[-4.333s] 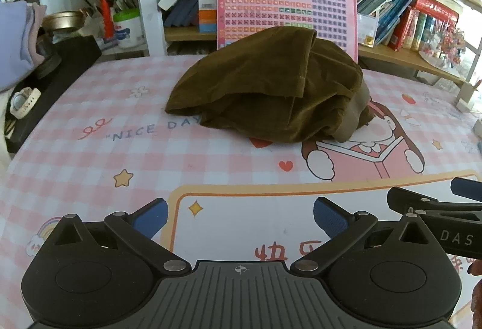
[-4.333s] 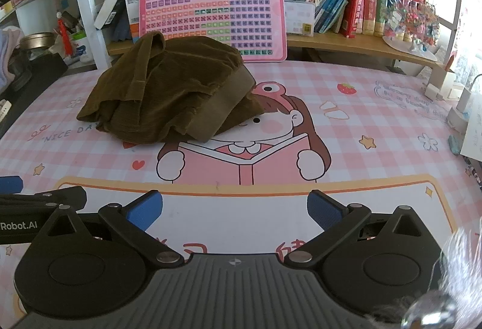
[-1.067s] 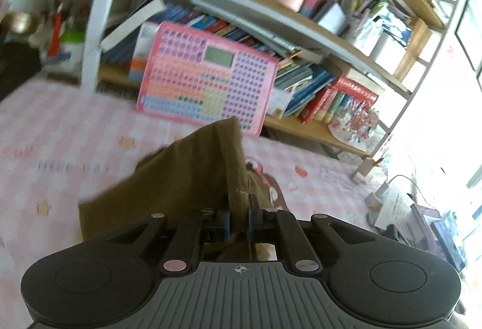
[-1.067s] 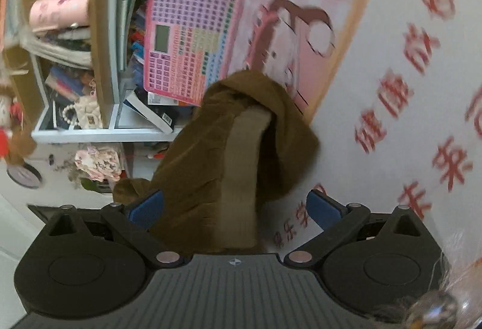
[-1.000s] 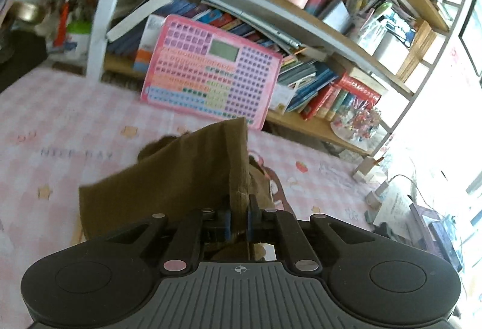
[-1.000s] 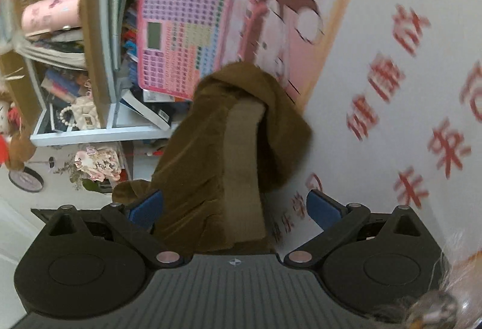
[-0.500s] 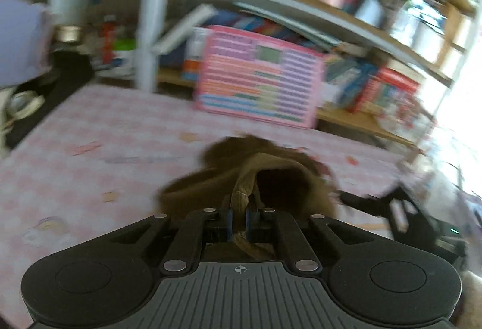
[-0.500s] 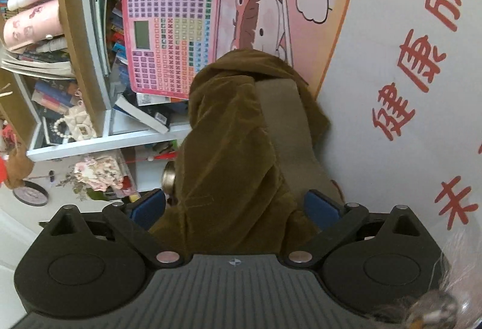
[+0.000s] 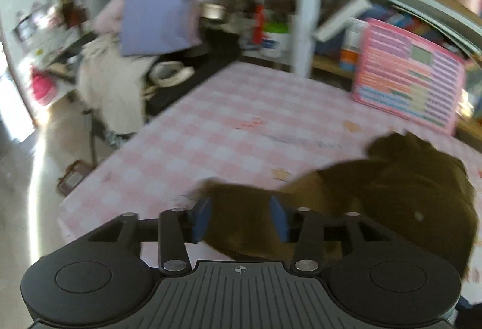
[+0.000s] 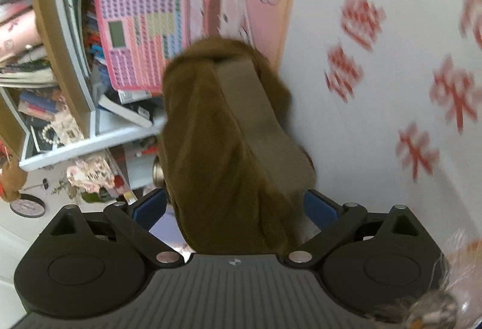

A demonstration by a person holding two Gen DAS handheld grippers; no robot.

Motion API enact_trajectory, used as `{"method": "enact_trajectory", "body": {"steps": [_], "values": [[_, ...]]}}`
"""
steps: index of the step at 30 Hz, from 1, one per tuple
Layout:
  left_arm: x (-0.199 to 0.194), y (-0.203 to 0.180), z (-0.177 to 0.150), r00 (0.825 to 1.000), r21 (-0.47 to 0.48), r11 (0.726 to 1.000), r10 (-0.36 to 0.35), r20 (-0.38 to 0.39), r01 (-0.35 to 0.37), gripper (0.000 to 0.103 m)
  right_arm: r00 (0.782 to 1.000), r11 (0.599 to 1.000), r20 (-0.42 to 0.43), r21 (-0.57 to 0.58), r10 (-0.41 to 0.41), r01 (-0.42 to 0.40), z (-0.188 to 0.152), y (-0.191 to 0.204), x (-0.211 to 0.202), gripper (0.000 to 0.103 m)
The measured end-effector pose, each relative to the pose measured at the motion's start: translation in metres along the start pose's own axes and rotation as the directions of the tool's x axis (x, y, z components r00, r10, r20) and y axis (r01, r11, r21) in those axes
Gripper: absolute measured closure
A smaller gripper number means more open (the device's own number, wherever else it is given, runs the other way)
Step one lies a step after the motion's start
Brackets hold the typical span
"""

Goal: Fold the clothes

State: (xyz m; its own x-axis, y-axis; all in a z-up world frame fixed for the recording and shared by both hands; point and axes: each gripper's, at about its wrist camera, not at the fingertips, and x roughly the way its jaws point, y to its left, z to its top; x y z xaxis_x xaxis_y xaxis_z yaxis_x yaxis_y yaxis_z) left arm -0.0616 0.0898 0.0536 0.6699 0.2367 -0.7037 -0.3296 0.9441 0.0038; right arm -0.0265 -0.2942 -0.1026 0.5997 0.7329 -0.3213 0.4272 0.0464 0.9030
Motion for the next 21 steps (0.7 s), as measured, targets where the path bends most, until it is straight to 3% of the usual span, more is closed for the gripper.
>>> {"method": "enact_trajectory", "body": {"steps": [3, 7, 11, 13, 15, 16, 17, 21], "values": [[-0.005, -0.027, -0.008, 0.997, 0.101, 0.992, -0.079, 0.010, 0.077, 0.051, 0.999, 1.000, -0.042, 0.013, 0.012, -0.011, -0.005, -0.004, 0.010, 0.004], [-0.015, -0.062, -0.019, 0.983, 0.232, 0.957, -0.181, 0.017, 0.173, 0.047, 0.996, 0.996, -0.067, 0.064, 0.065, -0.060, -0.011, -0.012, 0.022, 0.005], [-0.014, -0.078, -0.026, 0.978, 0.268, 0.942, -0.211, -0.007, 0.205, 0.047, 0.991, 0.986, -0.059, 0.122, 0.123, -0.115, -0.017, -0.018, 0.030, 0.005], [-0.014, -0.080, -0.027, 0.976, 0.270, 0.939, -0.218, -0.017, 0.215, 0.047, 0.990, 0.982, 0.000, 0.125, 0.139, -0.138, -0.012, -0.015, 0.027, 0.021], [-0.014, -0.079, -0.026, 0.975, 0.268, 0.938, -0.224, -0.017, 0.220, 0.047, 0.992, 0.987, 0.054, 0.110, 0.115, -0.121, -0.007, -0.010, 0.021, 0.064], [-0.014, -0.079, -0.025, 0.974, 0.266, 0.938, -0.227, -0.015, 0.222, 0.047, 0.992, 0.990, 0.080, 0.091, 0.101, -0.109, -0.005, -0.007, 0.016, 0.076], [-0.014, -0.078, -0.024, 0.973, 0.264, 0.938, -0.229, -0.013, 0.225, 0.047, 0.990, 0.993, 0.106, 0.062, 0.091, -0.098, -0.003, -0.003, 0.010, 0.083], [-0.012, -0.080, -0.022, 0.971, 0.257, 0.938, -0.237, -0.005, 0.231, 0.047, 0.969, 0.992, 0.227, -0.095, 0.097, -0.077, 0.009, 0.028, -0.028, 0.090]]}}
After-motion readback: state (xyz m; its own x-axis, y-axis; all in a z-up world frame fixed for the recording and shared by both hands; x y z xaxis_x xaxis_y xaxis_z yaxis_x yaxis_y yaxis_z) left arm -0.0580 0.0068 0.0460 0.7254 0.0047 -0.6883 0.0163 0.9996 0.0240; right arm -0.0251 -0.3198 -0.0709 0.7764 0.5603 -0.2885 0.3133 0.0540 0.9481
